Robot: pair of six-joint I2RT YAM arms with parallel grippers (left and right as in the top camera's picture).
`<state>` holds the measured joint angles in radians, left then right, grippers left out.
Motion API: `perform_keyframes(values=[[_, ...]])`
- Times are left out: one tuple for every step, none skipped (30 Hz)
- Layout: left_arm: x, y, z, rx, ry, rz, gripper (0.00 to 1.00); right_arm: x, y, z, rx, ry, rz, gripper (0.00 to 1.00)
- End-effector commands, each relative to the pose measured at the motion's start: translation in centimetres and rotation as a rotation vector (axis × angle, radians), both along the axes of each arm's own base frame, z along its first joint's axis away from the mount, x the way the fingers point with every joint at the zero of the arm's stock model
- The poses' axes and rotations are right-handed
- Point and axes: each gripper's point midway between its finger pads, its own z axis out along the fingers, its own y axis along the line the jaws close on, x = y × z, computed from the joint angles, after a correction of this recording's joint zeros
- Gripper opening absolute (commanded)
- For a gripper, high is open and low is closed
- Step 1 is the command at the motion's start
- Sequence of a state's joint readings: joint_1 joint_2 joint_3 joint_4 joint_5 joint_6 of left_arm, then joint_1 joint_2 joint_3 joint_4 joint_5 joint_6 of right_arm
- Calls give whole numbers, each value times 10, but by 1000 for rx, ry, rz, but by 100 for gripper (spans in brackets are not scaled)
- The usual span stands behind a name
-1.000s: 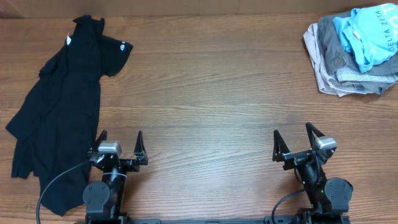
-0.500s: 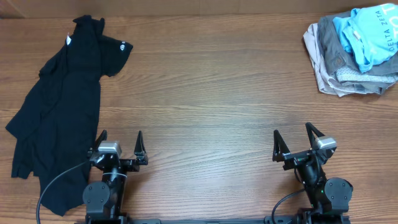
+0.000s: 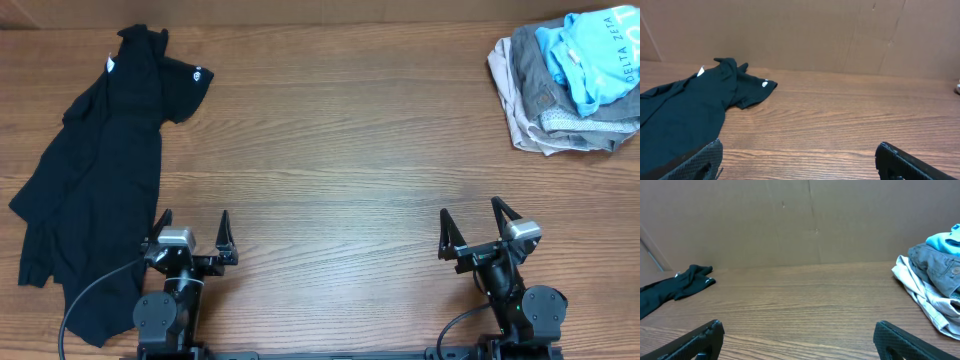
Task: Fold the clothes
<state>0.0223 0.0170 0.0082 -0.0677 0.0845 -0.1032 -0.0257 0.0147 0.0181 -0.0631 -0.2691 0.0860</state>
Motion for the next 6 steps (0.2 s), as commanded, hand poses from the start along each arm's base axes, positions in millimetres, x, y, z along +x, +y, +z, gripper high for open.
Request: perform_keyframes(values=[[0,4,0,-11,-5,18,100,0,-2,-1,4,-7,-13,100],[0,4,0,-11,-5,18,100,0,-2,-1,4,-7,-13,100],[0,4,0,-11,-5,18,100,0,-2,-1,4,-7,-13,100],[0,4,0,-11,-5,18,100,0,-2,-1,4,-7,-13,100],[0,4,0,-11,-5,18,100,0,-2,-1,4,-7,-13,100],[0,4,0,-11,-5,18,100,0,-2,-1,4,-7,-13,100]])
